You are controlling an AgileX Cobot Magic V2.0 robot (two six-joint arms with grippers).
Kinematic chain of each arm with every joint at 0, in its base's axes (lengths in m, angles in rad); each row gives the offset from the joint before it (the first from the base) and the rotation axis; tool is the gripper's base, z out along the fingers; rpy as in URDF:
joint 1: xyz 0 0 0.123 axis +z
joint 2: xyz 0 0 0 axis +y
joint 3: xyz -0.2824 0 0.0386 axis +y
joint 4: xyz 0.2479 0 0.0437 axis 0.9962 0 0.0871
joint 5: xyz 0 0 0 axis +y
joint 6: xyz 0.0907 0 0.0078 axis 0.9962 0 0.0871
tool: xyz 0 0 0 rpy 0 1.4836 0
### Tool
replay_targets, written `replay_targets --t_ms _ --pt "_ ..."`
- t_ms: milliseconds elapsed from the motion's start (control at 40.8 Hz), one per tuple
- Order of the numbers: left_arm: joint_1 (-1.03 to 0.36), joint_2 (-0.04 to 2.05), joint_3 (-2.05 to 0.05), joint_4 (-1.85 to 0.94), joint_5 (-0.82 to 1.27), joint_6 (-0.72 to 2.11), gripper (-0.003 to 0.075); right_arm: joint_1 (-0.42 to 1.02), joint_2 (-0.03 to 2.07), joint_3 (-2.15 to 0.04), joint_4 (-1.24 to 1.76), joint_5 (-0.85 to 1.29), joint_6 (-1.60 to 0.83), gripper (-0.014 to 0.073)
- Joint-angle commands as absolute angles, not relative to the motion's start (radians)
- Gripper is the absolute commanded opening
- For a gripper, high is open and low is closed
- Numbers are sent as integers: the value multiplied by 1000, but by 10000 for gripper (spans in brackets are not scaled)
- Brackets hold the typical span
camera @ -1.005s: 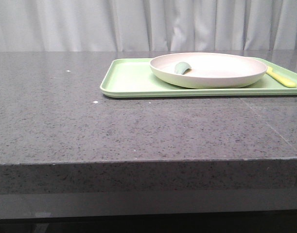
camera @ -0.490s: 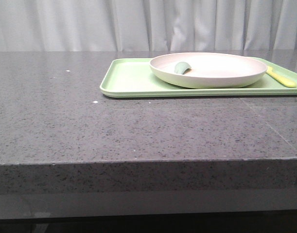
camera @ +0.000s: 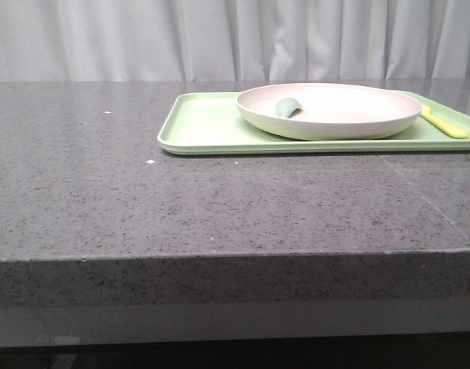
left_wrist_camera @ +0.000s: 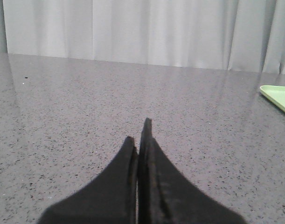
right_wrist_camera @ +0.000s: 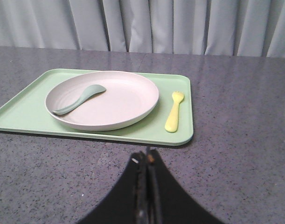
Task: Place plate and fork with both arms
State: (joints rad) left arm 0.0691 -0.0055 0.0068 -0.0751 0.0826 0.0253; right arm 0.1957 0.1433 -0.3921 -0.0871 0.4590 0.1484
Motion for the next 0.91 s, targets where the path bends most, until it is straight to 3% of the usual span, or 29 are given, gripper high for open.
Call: replay_targets --t_ms 0,564,882 --pt "71 -26 8 -75 -8 21 -18 196 154 -418 -102 374 141 -67" --pt "71 -26 8 -75 -8 21 -18 191 152 -395 -131 357 139 -67" --pt "71 -26 8 -75 -8 21 -18 76 46 -154 -46 133 69 -67"
